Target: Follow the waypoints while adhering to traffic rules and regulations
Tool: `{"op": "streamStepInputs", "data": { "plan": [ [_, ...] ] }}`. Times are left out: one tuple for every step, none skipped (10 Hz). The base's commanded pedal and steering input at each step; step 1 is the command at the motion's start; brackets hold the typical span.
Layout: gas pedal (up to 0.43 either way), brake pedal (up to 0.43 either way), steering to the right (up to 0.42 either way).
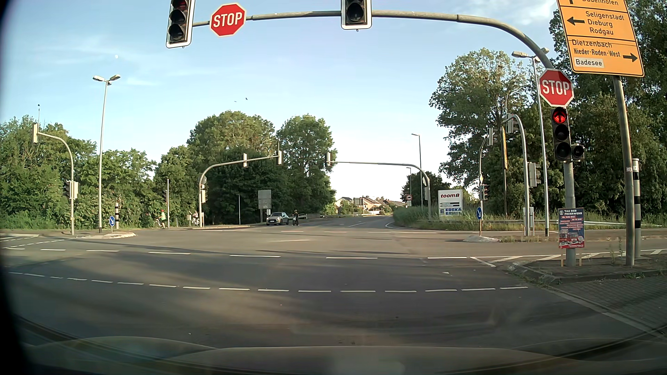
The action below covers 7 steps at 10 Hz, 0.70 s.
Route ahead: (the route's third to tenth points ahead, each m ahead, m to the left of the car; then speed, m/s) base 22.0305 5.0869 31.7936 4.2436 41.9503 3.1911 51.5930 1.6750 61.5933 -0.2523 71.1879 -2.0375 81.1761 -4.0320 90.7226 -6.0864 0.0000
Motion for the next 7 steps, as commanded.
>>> {"op": "streamStepInputs", "data": {
  "plan": [
    [0.000, 0.305, 0.006],
    [0.000, 0.305, 0.006],
    [0.000, 0.305, 0.006],
    [0.000, 0.305, 0.006],
    [0.000, 0.305, 0.006],
    [0.000, 0.305, 0.006],
    [0.000, 0.305, 0.006]
  ]
}}
